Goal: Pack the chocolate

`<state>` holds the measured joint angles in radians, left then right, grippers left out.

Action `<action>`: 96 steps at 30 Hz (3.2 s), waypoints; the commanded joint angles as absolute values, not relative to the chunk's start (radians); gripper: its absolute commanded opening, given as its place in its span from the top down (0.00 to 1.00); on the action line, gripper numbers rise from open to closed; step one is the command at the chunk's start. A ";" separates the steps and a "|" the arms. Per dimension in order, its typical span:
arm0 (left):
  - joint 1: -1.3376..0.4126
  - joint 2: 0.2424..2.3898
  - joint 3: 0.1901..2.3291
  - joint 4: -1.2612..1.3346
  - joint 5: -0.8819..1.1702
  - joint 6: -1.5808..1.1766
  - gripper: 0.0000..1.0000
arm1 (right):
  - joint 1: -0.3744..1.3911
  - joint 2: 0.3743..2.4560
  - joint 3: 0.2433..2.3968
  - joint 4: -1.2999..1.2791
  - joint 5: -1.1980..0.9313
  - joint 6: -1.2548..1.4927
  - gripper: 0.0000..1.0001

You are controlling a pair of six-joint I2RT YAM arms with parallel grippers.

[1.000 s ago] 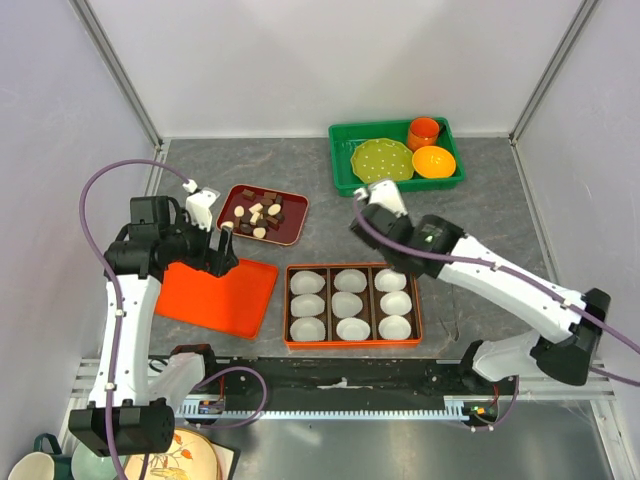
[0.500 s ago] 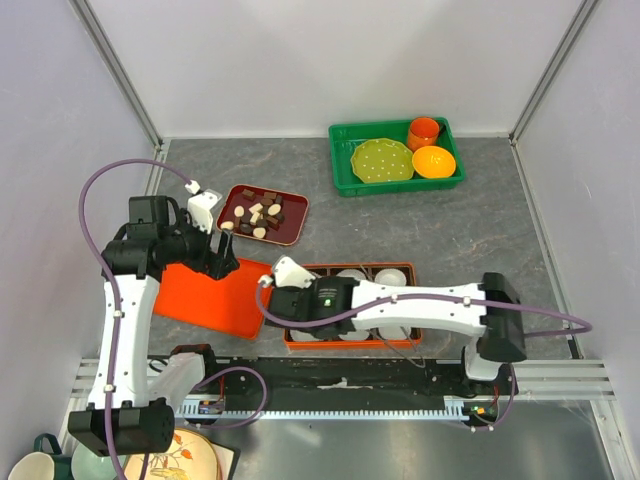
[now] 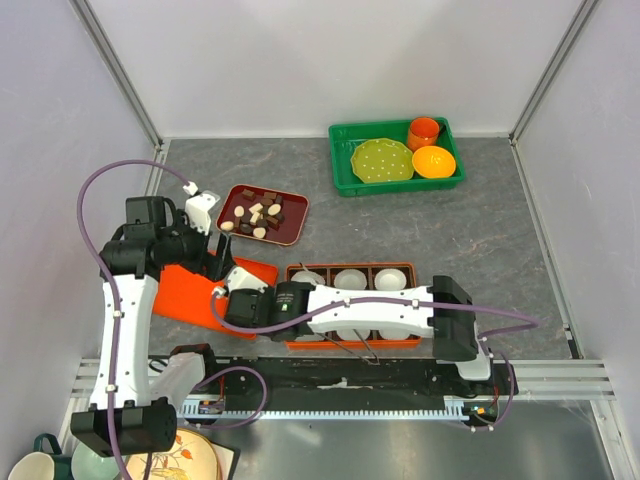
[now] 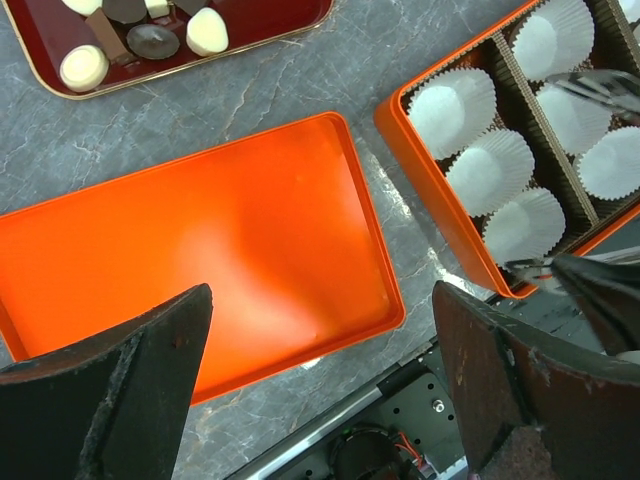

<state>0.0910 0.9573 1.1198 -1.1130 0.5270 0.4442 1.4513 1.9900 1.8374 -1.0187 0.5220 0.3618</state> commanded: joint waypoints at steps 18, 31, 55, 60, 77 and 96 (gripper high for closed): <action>0.402 1.080 1.109 -1.132 0.685 0.676 0.01 | 1.347 2.040 1.761 -0.726 0.353 0.153 1.00; 0.437 1.092 1.109 -1.177 0.747 0.792 0.01 | 1.278 2.118 1.848 -0.778 0.222 0.210 1.00; 0.497 1.186 1.146 -1.278 0.861 0.894 0.01 | 1.305 2.229 2.156 -1.053 0.252 0.451 1.00; 0.517 1.209 1.167 -1.331 0.868 0.943 0.01 | 1.305 2.266 2.137 -1.013 0.256 0.506 1.00; 0.522 1.198 1.144 -1.351 0.864 0.988 0.01 | 1.293 2.301 2.066 -0.936 0.310 0.519 1.00; 0.523 1.189 1.115 -1.339 0.851 0.988 0.01 | 1.385 2.347 2.198 -1.019 0.499 0.450 1.00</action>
